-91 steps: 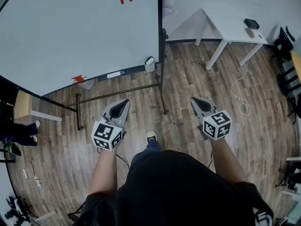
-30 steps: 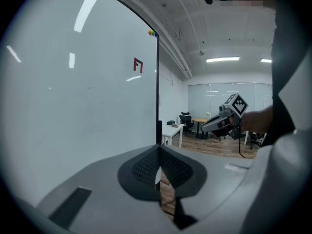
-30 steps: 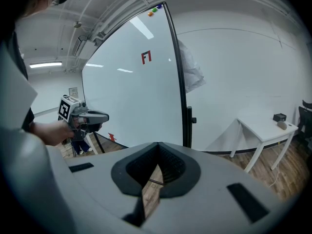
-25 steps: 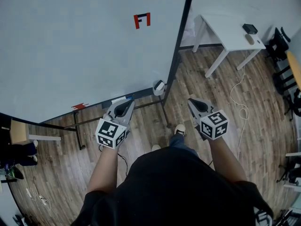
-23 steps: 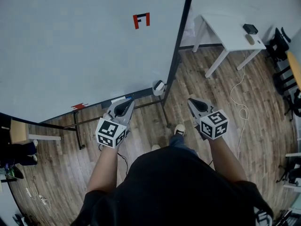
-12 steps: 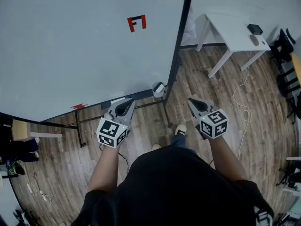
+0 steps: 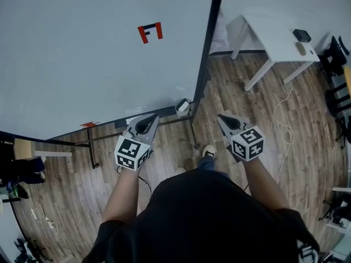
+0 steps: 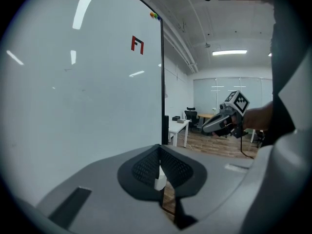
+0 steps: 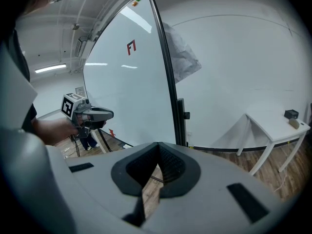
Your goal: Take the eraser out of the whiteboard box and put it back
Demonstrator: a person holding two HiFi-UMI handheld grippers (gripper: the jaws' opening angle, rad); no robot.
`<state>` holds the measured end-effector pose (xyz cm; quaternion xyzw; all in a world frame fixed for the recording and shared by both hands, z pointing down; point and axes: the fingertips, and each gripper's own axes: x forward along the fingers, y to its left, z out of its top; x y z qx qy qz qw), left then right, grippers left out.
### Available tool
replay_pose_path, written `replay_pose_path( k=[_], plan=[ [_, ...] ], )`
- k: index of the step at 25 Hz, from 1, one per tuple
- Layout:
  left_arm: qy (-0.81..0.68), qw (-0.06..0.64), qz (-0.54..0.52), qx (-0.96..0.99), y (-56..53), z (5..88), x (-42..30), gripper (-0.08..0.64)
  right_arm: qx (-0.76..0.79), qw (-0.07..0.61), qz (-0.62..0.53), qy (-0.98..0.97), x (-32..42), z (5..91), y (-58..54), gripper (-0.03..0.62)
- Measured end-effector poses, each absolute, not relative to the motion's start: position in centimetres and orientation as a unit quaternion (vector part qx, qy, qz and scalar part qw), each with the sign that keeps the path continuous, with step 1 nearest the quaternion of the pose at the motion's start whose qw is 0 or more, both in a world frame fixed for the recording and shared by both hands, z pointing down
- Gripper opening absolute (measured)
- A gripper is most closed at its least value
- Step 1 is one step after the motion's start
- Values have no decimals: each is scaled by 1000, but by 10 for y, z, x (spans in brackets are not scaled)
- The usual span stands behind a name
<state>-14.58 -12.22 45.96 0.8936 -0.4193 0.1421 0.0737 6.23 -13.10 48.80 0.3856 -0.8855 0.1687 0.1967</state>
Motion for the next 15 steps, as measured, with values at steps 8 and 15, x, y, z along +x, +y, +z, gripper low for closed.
replay_pose_path(
  k=[8,15],
  plan=[
    [-416,90,151,892,-140,476,-127,12,375,206,183,-885,75,502,-146,-6],
    [-415,102,155,891,-157,491,-114,12,370,211,192,-884,83,512,-157,-6]
  ],
)
